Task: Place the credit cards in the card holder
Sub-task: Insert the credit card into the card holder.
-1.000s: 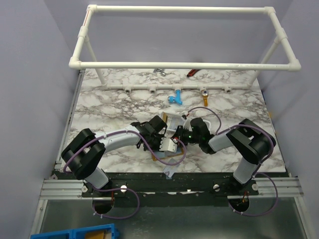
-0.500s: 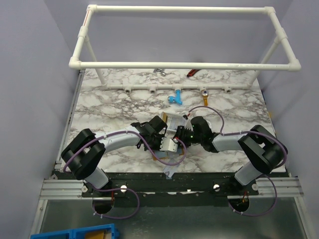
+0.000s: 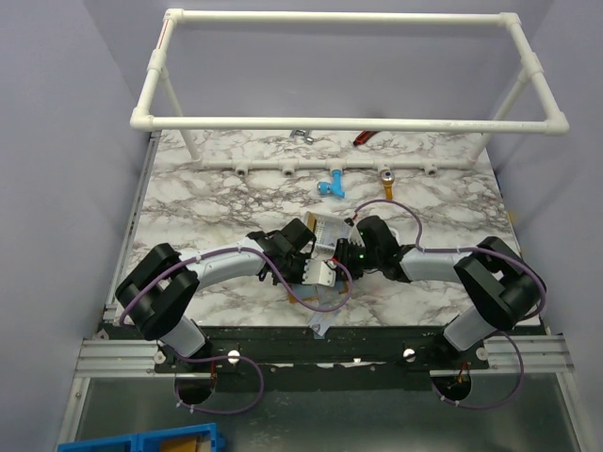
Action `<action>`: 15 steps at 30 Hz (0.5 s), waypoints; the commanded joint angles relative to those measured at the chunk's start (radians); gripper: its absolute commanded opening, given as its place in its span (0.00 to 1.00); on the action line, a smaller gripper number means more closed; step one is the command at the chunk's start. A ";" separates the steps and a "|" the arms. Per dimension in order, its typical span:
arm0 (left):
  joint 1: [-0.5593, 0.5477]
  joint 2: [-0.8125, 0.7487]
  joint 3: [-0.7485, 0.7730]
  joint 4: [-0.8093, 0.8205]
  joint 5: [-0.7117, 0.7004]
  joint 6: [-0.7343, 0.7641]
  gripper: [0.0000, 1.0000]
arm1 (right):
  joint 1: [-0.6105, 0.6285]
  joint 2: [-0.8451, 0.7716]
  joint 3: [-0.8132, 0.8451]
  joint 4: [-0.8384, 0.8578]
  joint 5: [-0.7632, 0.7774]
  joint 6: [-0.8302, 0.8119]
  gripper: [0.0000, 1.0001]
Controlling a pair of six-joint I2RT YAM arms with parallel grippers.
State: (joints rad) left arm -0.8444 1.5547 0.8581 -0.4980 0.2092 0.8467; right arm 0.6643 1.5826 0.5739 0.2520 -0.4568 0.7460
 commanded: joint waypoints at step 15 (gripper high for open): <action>0.005 0.017 -0.023 0.001 0.001 -0.009 0.15 | -0.014 -0.079 0.055 -0.195 -0.019 -0.021 0.17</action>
State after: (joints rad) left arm -0.8417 1.5543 0.8581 -0.4934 0.2092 0.8436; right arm 0.6567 1.5238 0.6086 0.1013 -0.4583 0.7326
